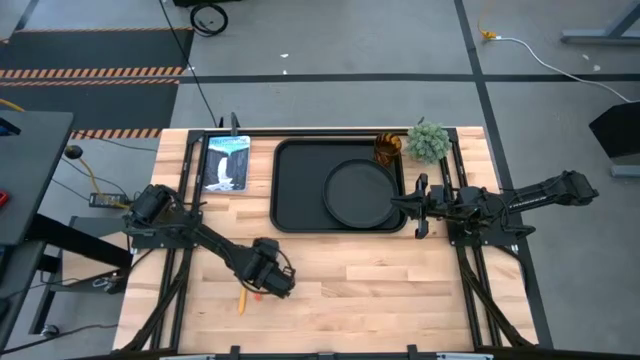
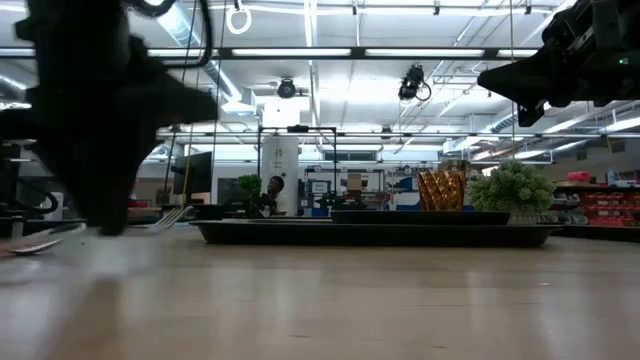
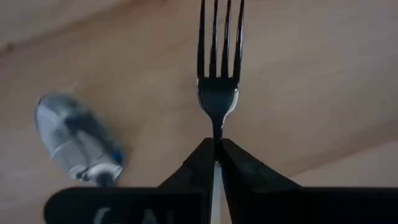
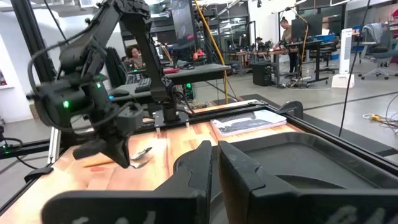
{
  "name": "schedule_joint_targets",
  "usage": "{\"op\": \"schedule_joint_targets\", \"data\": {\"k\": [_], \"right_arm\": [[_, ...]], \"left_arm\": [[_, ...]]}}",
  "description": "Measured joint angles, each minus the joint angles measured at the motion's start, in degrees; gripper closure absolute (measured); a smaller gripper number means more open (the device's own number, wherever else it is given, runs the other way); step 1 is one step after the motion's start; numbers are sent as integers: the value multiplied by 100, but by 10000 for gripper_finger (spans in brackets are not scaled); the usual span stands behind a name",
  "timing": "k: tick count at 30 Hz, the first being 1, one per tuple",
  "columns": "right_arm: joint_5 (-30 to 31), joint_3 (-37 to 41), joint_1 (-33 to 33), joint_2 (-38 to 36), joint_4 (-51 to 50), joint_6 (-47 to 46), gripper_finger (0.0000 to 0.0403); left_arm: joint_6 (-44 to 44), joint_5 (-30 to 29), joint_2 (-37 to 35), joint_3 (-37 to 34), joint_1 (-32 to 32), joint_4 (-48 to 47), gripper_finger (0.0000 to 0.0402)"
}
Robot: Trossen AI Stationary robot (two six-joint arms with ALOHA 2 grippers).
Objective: Pick and place plate/cup/fork/spoon on tray
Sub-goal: Put the orange fork on the black serving tray to the left of the black plate
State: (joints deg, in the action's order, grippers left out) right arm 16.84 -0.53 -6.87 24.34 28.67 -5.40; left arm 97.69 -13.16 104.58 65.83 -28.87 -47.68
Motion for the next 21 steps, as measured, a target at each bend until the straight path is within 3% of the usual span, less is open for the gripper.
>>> {"op": "schedule_joint_targets", "data": {"k": [11,15,21], "right_arm": [[0,2,1,2,0,2,369],[-2,1,1,1,-2,1,369],[0,1,2,2,-2,1,369]], "left_arm": [[-2255,-1281,-152,1053,1402,-121,379],[-3137,-1237,-149,1118,2117,480,377],[-3792,-625,-28,1112,3176,895,383]]}}
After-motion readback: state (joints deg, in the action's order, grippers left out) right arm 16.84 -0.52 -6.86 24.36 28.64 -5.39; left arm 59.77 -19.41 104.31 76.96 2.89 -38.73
